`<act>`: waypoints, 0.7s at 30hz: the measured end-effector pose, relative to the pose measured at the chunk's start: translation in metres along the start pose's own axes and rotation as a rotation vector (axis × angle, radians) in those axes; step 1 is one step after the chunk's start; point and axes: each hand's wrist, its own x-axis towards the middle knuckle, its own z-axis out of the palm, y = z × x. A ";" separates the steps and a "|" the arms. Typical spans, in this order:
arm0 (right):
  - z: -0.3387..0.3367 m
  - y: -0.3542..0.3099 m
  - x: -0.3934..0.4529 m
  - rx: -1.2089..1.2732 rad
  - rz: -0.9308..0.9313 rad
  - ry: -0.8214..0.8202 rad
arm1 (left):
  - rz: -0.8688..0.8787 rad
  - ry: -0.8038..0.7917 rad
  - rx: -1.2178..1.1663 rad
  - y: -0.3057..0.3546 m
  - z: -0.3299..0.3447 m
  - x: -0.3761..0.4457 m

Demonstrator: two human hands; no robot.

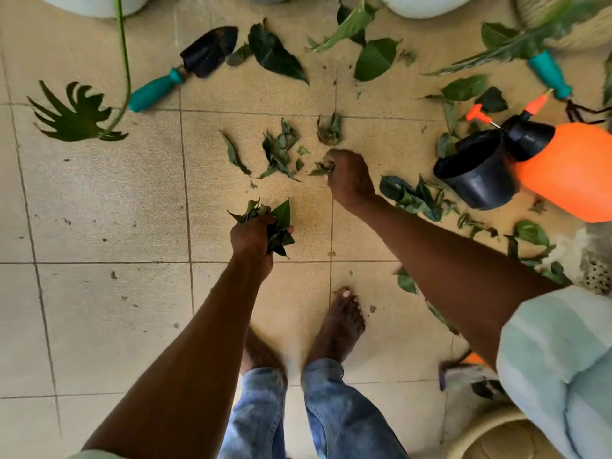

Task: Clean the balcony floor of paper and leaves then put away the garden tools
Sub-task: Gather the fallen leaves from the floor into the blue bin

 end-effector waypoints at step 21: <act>0.025 -0.026 -0.048 0.125 -0.067 -0.022 | 0.007 0.063 -0.050 0.009 -0.018 -0.001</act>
